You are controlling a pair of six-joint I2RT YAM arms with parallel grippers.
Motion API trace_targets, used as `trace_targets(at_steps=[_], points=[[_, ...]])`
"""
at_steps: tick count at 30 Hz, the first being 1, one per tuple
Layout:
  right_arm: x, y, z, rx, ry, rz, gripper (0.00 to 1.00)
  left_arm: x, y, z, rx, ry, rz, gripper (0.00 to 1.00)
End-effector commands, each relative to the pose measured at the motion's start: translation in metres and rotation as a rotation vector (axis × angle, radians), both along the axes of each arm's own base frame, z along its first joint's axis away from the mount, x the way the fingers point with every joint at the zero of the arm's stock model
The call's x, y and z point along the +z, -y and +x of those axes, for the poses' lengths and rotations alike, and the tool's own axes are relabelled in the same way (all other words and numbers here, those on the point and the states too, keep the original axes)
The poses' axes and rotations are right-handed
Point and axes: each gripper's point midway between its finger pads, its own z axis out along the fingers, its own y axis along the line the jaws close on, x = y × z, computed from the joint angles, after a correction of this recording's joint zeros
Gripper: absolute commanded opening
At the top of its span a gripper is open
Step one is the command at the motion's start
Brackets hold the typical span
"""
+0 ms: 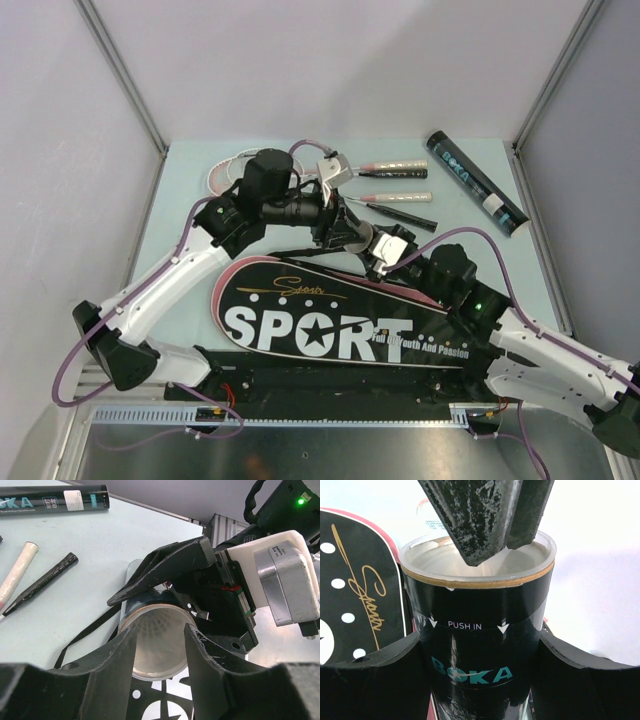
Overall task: Pack up the badminton gear
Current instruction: Close the lid on the shuttle tube.
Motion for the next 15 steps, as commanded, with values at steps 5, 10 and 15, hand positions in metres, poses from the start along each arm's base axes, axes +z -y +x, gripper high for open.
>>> trace_targets(at_steps=[5,10,15], points=[[0.063,-0.013,-0.01,0.103,0.06,0.194,0.04,0.049,-0.015,0.005,0.096,0.107,-0.094,0.52],[0.057,-0.012,-0.006,0.092,0.05,0.178,0.04,0.083,-0.028,-0.004,0.118,0.153,-0.16,0.54],[0.053,-0.012,-0.004,0.086,0.044,0.165,0.04,0.112,-0.043,-0.008,0.18,0.208,-0.214,0.57]])
